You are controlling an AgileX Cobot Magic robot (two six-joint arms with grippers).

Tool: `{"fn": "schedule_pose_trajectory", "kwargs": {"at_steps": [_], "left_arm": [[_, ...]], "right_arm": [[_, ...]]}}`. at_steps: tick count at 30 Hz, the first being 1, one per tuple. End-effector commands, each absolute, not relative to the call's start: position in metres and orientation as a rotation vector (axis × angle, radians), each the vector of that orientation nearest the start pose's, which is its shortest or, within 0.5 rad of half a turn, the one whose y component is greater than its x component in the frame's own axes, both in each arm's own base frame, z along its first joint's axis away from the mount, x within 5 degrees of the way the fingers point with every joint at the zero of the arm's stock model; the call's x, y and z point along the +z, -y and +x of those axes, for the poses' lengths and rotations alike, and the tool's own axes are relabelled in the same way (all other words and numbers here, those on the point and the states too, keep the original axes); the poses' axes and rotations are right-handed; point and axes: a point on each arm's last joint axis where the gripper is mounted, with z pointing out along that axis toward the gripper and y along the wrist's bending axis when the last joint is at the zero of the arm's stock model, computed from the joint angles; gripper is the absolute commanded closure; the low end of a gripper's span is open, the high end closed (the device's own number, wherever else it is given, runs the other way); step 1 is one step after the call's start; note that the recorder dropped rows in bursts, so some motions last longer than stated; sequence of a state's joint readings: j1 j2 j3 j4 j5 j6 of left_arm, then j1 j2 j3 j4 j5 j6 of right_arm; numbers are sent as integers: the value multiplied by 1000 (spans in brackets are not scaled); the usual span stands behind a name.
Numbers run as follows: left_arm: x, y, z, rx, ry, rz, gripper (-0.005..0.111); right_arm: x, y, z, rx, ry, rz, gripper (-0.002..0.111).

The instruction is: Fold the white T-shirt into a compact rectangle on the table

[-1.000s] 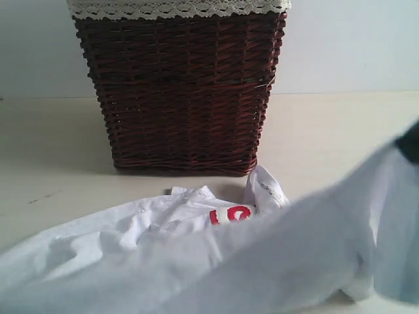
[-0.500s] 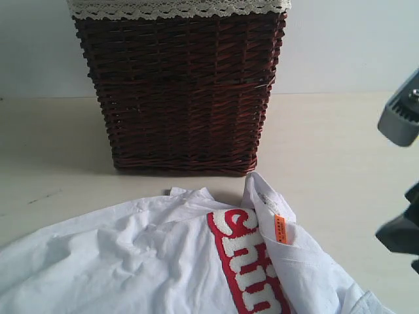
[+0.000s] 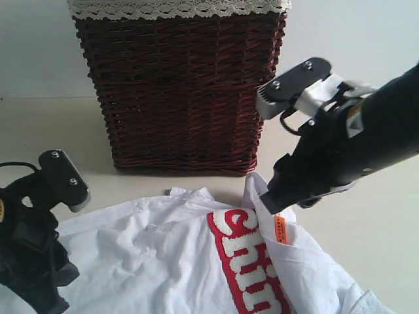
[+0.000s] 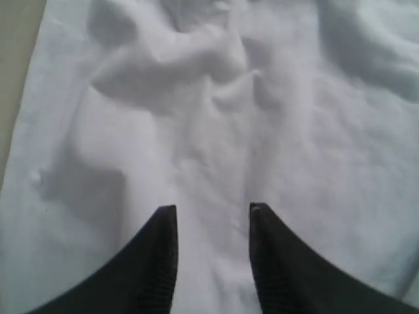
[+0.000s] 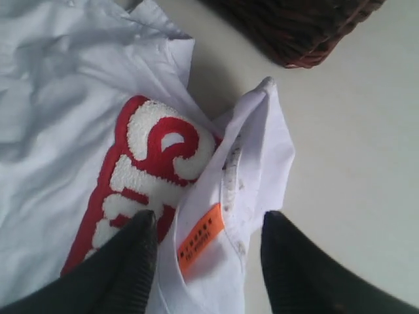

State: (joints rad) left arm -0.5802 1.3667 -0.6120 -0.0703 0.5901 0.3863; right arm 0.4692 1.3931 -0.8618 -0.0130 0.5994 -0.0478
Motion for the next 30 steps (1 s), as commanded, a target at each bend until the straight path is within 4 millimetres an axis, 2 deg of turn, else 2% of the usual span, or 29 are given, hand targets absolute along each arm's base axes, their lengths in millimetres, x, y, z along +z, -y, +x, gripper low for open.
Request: {"fn": "schedule_pose_trajectory", "kwargs": {"at_steps": [1, 6, 12, 14, 16, 18, 19, 22, 23, 26, 30], "left_arm": [[163, 130, 195, -115, -2581, 1163, 70], [146, 134, 200, -109, -2618, 1151, 70], [145, 136, 204, -115, -2593, 1122, 70], [145, 136, 204, -115, -2593, 1122, 70], [145, 136, 204, -118, -2603, 1105, 70], [145, 136, 204, -119, -2603, 1099, 70], [145, 136, 204, -119, -2601, 1098, 70], [145, 136, 205, -117, -2594, 1099, 70], [145, 136, 205, -116, -2589, 1100, 70], [146, 138, 208, -119, -2556, 1089, 70], [148, 140, 212, -123, -2502, 1070, 70]], "right_arm": [[211, -131, 264, 145, -2553, -592, 59], [181, -136, 275, 151, -2626, -521, 59], [154, -139, 282, 134, -2681, -482, 62], [145, -138, 283, 98, -2701, -494, 71], [138, -136, 285, 54, -2709, -524, 84], [135, -133, 287, 5, -2702, -522, 103], [136, -132, 290, -20, -2691, -509, 108], [144, -115, 302, -202, -2667, -368, 108], [147, -106, 305, -314, -2657, -322, 108], [153, -78, 311, -589, -2633, -333, 108], [155, -46, 315, -695, -2663, -238, 108]]}}
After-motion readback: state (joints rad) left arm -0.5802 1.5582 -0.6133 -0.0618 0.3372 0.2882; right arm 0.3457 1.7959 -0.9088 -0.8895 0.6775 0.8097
